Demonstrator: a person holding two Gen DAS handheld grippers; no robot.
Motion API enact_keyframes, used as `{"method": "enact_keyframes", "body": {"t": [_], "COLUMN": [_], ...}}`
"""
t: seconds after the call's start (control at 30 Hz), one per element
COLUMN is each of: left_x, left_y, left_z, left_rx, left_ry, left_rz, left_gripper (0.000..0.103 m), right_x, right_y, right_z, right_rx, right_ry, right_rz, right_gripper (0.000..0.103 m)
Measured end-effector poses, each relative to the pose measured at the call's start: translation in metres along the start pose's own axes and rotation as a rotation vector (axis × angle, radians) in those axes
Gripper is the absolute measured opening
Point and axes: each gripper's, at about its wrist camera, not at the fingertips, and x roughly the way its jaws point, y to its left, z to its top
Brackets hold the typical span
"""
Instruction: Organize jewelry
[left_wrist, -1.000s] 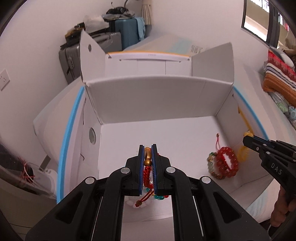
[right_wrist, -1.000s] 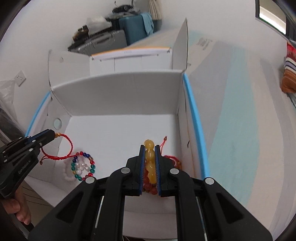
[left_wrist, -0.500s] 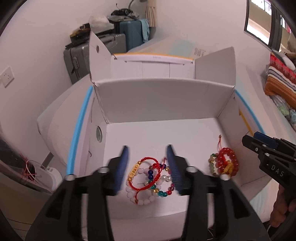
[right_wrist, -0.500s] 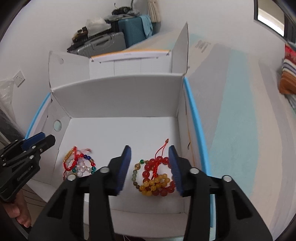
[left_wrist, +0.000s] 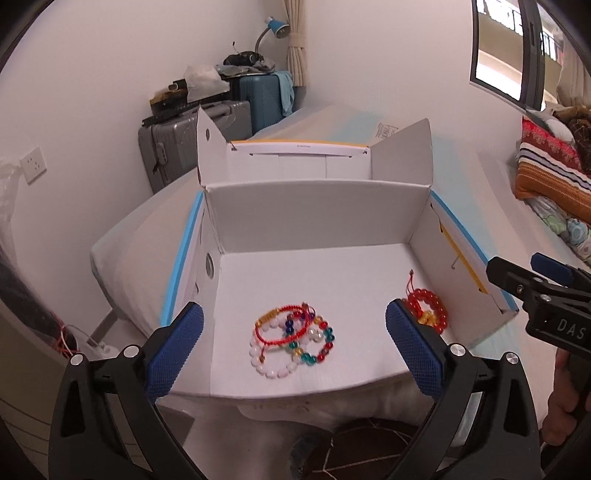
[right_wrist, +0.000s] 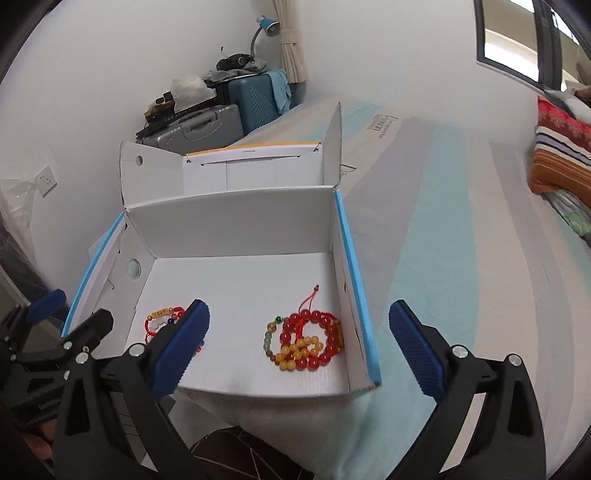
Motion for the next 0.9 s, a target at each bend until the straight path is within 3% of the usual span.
{"method": "enact_keyframes", "body": {"t": [0.5,0.9], "left_x": [-0.003,-0.005], "left_y": [0.008,0.004], "left_z": [-0.037,-0.041], "left_rx": [-0.063,-0.055], "left_ry": [0.02,0.021], "left_rz": [-0.012,0.005], "left_gripper": [0.097,0.097], "right_x": [-0.003,0.0], "right_y": [-0.004,-0.004], "right_z": [-0.046,-0.052], "right_rx": [0.013,0.007], "right_ry": [0.016,0.025], "right_rz": [-0.047,-0.061], "right_gripper": [0.095,0.095]}}
